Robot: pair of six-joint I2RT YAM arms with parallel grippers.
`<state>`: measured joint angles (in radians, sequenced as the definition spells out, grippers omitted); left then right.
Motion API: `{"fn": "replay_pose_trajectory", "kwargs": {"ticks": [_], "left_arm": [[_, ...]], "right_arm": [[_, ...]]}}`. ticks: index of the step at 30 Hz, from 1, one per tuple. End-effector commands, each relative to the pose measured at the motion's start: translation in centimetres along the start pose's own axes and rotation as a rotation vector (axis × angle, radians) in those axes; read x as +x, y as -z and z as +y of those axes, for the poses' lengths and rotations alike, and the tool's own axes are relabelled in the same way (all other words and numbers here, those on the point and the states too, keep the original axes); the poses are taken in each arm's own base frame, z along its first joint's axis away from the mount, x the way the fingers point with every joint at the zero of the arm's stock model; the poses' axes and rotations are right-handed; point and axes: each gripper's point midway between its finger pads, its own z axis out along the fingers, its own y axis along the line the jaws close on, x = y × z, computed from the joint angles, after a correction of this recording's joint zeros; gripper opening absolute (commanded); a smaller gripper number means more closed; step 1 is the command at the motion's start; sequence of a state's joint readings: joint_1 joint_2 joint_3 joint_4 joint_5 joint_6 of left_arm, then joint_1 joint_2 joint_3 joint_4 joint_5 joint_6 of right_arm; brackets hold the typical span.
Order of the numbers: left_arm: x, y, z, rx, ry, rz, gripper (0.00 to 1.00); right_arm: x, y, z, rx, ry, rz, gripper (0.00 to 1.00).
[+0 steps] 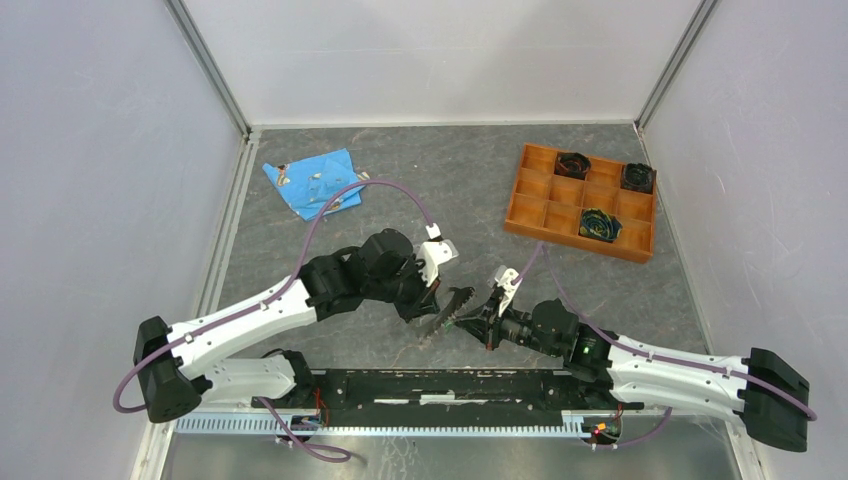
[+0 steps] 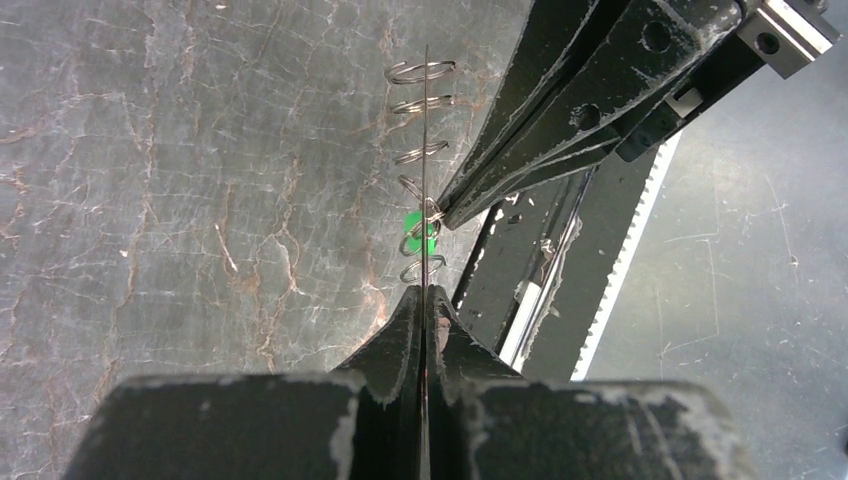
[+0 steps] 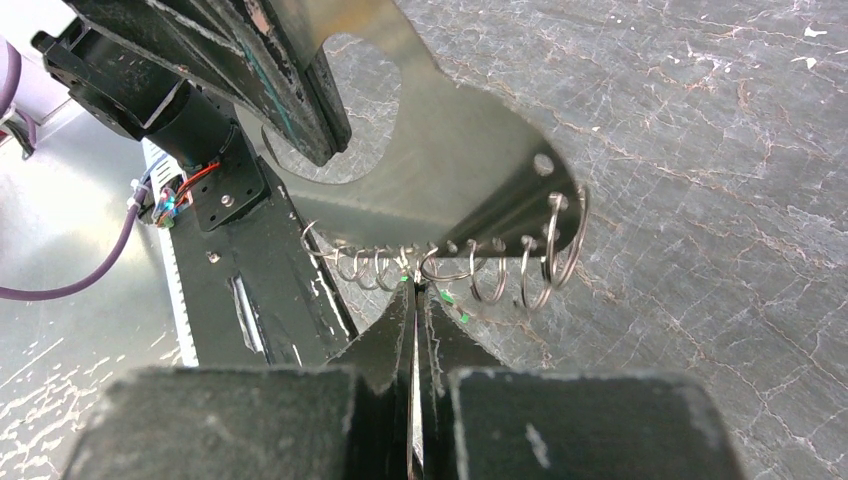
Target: Remove the keys from the keyring
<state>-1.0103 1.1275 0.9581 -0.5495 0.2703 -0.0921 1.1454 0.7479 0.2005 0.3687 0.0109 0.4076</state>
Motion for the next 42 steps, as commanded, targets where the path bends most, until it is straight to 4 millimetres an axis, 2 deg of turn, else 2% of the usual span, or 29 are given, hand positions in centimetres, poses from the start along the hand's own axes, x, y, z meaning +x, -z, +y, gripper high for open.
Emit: {"fn": "replay_pose_trajectory", "kwargs": {"ticks": [1, 9, 23, 34, 42], "left_arm": [[-1.5, 0.4, 1.0, -0.069, -0.013, -0.075, 0.02], [-2.1, 1.0, 1.7, -0.117, -0.014, -0.116, 0.02], [-2.0, 0.9, 0.1, -0.026, -0.025, -0.117, 0.02], [-1.8, 0.9, -0.6, 0.008, -0.035, -0.117, 0.02], [-1.7, 1.3, -0.8, 0.019, -0.053, -0.129, 0.02]], "right_arm": [[-3.9, -0.1, 1.6, -0.046, -0.01, -0.107, 0.01], [-3.3, 0.0, 1.3, -0.038, 0.0, -0.087, 0.01], [-4.6, -0.6, 1.7, -0.037, -0.003, -0.104, 0.01], [-4.6, -1.1, 1.5, -0.023, 0.004, -0.095, 0.0], [-4.2, -1.0, 0.5, 0.026, 0.009, -0.088, 0.0]]}}
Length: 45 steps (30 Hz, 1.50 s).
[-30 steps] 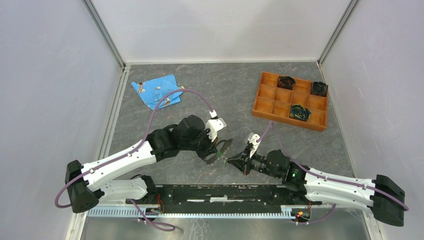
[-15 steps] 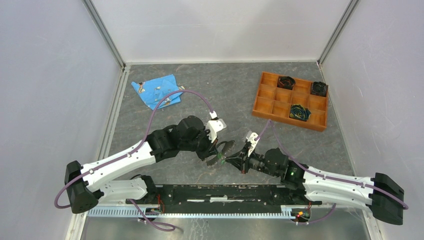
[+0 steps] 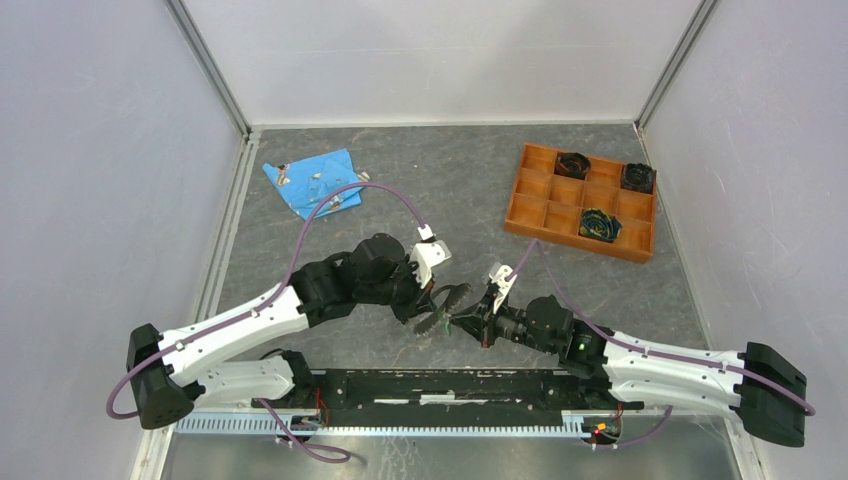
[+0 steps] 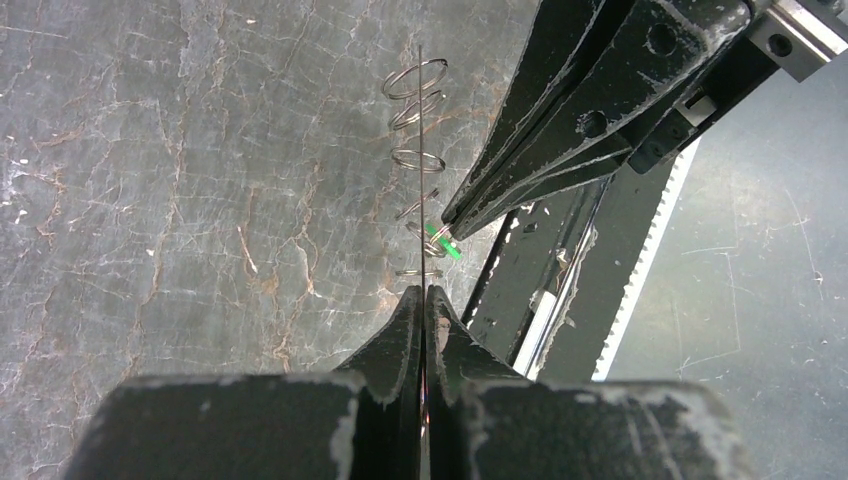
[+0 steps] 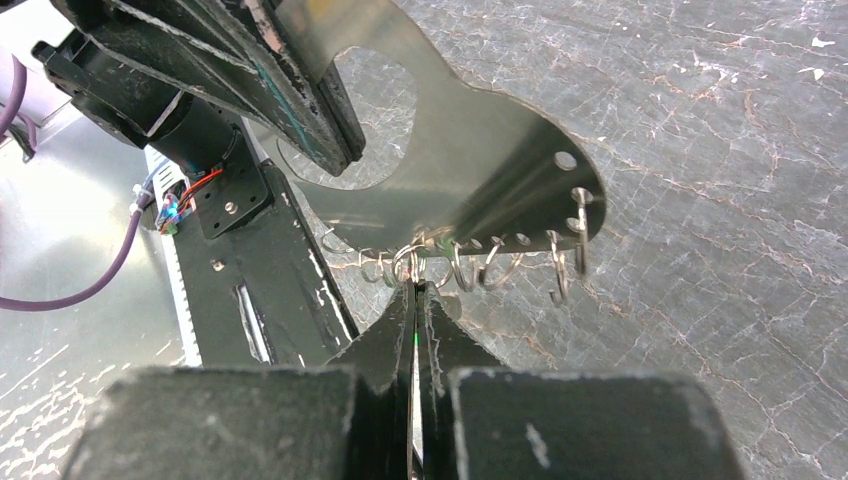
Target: Remove the keys from the keyring
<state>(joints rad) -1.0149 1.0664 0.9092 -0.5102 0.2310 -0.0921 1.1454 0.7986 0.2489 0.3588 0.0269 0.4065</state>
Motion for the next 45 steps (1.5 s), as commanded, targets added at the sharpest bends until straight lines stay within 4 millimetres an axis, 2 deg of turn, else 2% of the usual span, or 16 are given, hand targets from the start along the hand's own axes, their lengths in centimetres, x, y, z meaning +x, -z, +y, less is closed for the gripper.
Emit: {"fn": "replay_pose_trajectory", "kwargs": {"ticks": [1, 7, 16, 20, 25, 28, 31, 36, 38, 42, 45], "left_arm": [[-1.7, 0.7, -1.2, 0.054, -0.034, -0.076, 0.02], [-1.6, 0.6, -1.6, 0.071, -0.034, -0.071, 0.02], [-1.8, 1.1, -1.8, 0.079, -0.045, -0.081, 0.02], [-2.0, 1.0, -1.2, 0.039, -0.004, -0.099, 0.02], [-2.9, 0.8, -0.3, -0.02, 0.113, -0.223, 0.02], [-3.5, 0.9, 1.0, -0.083, 0.212, -0.342, 0.02], [-3.6, 0.9, 1.5, -0.087, 0.304, -0.444, 0.06], [-3.6, 1.7, 2.4, -0.113, 0.364, -0.565, 0.42], [-3.9, 2.5, 2.7, -0.126, 0.355, -0.603, 0.49], [-5.4, 4.9, 2.6, -0.141, 0.287, -0.686, 0.51], [-7.3, 7.2, 2.2, -0.139, 0.219, -0.778, 0.47]], "right_arm": [[-3.4, -0.3, 0.6, 0.005, 0.008, -0.095, 0.0], [-3.4, -0.3, 0.7, -0.003, 0.009, -0.091, 0.0], [-3.3, -0.1, -0.1, 0.041, 0.019, -0.092, 0.0], [-3.7, 0.4, -0.9, 0.083, 0.039, -0.1, 0.0], [-4.3, 1.1, -2.9, 0.209, 0.135, -0.041, 0.0], [-4.9, 1.4, -3.2, 0.229, 0.217, -0.006, 0.0], [-6.1, 1.5, -2.8, 0.212, 0.293, 0.001, 0.01], [-7.6, 1.3, -2.0, 0.176, 0.459, 0.075, 0.01], [-8.3, 1.2, -1.4, 0.154, 0.513, 0.092, 0.01], [-9.7, 1.1, 0.2, 0.088, 0.634, 0.11, 0.0], [-10.3, 1.2, 1.7, 0.028, 0.722, 0.123, 0.01]]}}
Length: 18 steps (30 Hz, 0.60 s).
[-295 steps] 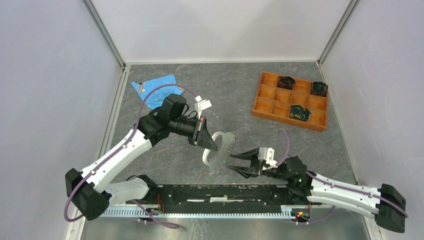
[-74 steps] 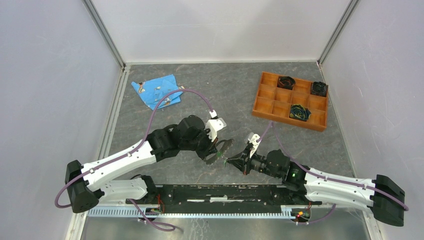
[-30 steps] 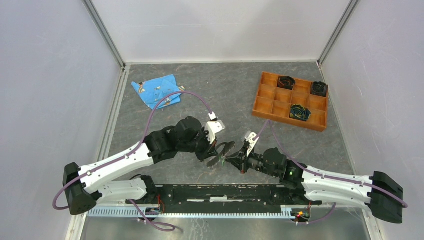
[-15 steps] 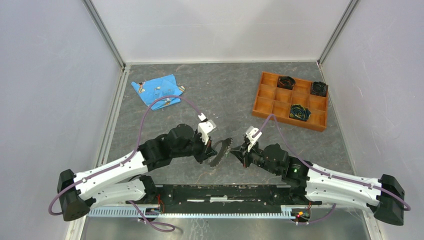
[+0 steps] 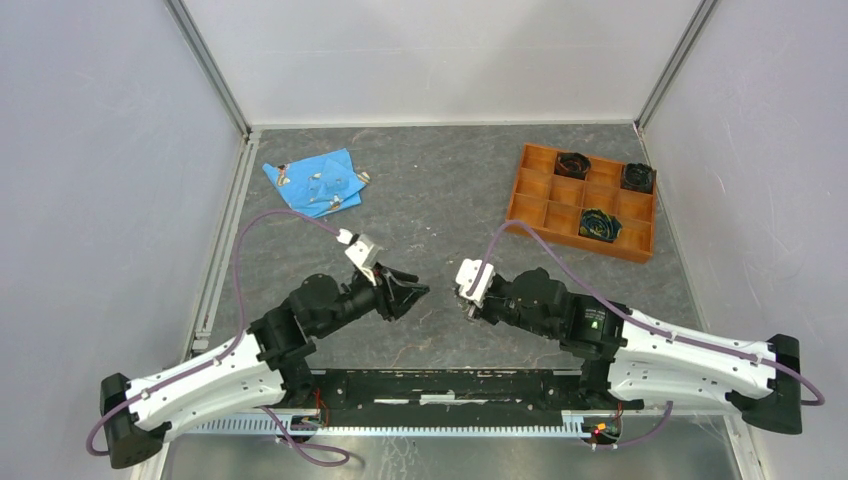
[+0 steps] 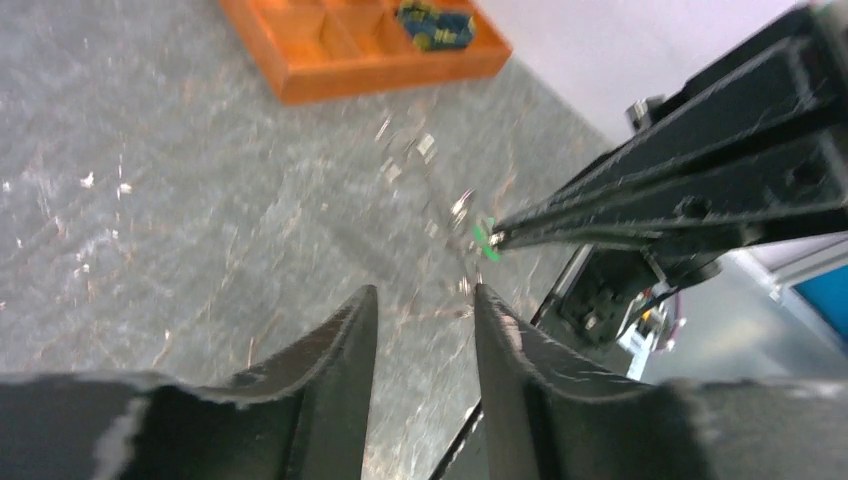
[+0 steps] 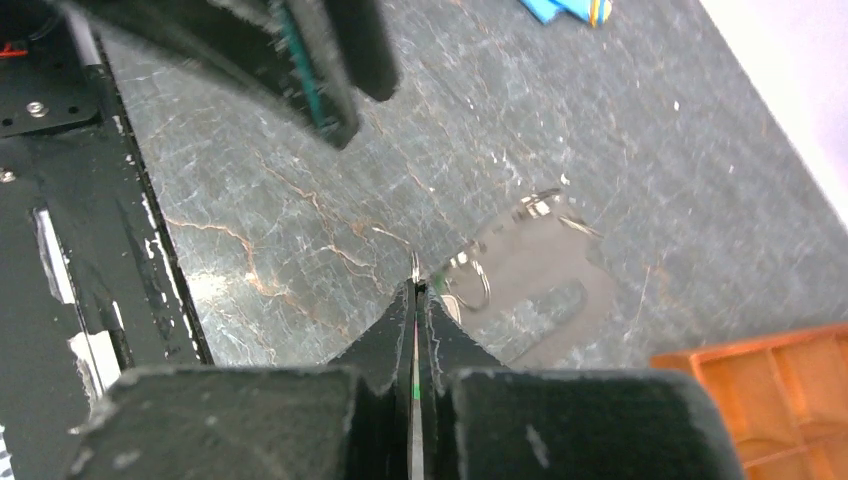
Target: Remove the keys from the keyring
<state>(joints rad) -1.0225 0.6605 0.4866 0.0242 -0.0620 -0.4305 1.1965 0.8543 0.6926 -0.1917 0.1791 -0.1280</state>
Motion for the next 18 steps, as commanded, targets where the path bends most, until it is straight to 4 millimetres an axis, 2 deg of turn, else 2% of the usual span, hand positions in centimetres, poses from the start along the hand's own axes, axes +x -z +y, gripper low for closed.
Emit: {"fn": "replay_pose_trajectory", "kwargs": {"ticks": [1, 5, 9, 12, 18], "left_arm": [[-6.5, 1.3, -2.0, 0.064, -0.065, -0.231, 0.42], [-7.8, 1.6, -3.7, 0.142, -0.157, -0.255, 0.31], [-7.1, 1.5, -6.0, 0.275, -0.181, -0.216, 0.22], [-6.5, 1.9, -7.8, 0.38, -0.192, -0.193, 0.19], [-6.1, 2.3, -8.3, 0.429, -0.22, -0.206, 0.17]], "right_arm": [[-4.0, 1.0, 0.8, -0.074, 0.19, -0.064, 0.01], [-5.7, 1.8, 2.2, -0.139, 0.272, -0.116, 0.0], [-7.5, 2.6, 2.8, -0.175, 0.306, -0.164, 0.0], [-8.6, 3.2, 3.3, -0.208, 0.327, -0.201, 0.0], [-10.5, 4.9, 4.1, -0.268, 0.356, -0.286, 0.0]]}}
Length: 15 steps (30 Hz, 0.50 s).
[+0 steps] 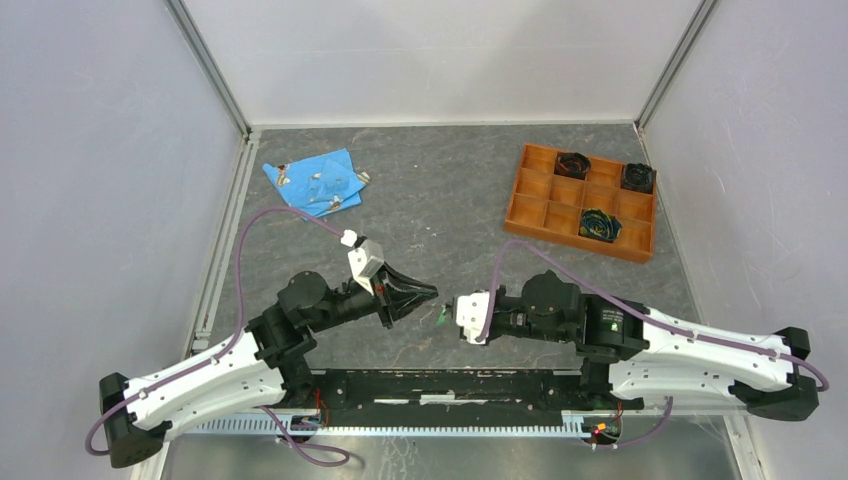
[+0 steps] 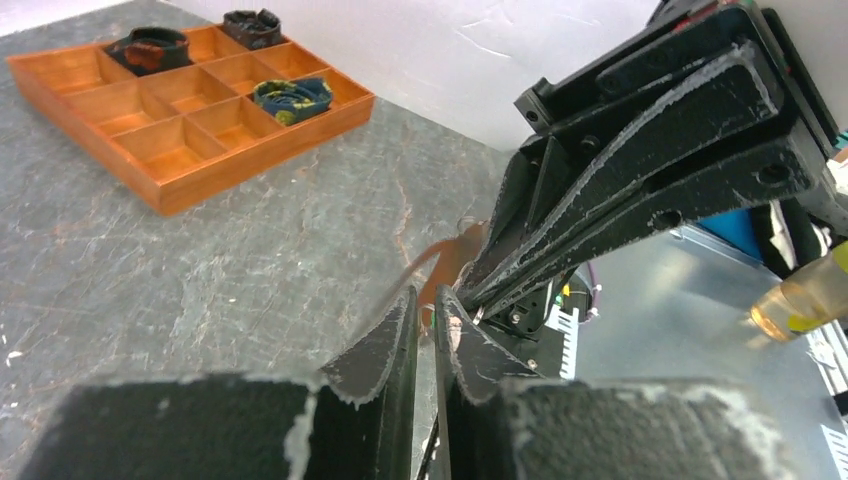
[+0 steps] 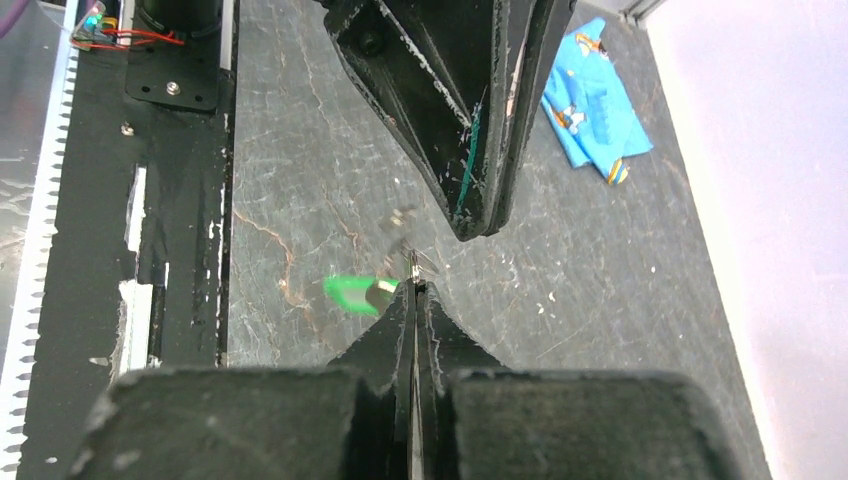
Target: Remove the keys from the keyring
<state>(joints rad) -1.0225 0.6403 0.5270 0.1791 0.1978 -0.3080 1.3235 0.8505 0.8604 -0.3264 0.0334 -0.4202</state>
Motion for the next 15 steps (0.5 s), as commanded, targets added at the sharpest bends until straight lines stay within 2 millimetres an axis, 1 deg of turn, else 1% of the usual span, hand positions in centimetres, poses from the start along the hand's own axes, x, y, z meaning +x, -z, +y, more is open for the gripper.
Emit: {"fn": "replay_pose_trajectory", "kwargs": {"ticks": [1, 4, 7, 13, 15], "left_arm": [[-2.4, 0.1, -2.2, 0.124, -0.105, -0.101, 0.17], [-2.1, 0.1, -2.8, 0.177, -0.144, -0.126, 0.18], [-1.9, 0.1, -2.9, 0.193, -0.168, -0.14, 0.2], [-2.9, 0.8, -4.2, 0.261, -0.234, -0.173, 0.2], [-3.0, 1.1, -5.2, 0.317, -0.26, -0.171, 0.21]], "right_arm": [[-5.2, 2.1, -1.0, -0.011, 0.051, -0.173, 0.01], [-6.2, 2.8, -1.0, -0.025, 0.059, -0.208, 0.0], [-6.8, 3.3, -0.7, -0.047, 0.068, -0.228, 0.0], [-7.7, 4.3, -0.2, -0.081, 0.077, -0.272, 0.01], [-8.3, 4.7, 0.0, -0.091, 0.083, -0.307, 0.0]]}}
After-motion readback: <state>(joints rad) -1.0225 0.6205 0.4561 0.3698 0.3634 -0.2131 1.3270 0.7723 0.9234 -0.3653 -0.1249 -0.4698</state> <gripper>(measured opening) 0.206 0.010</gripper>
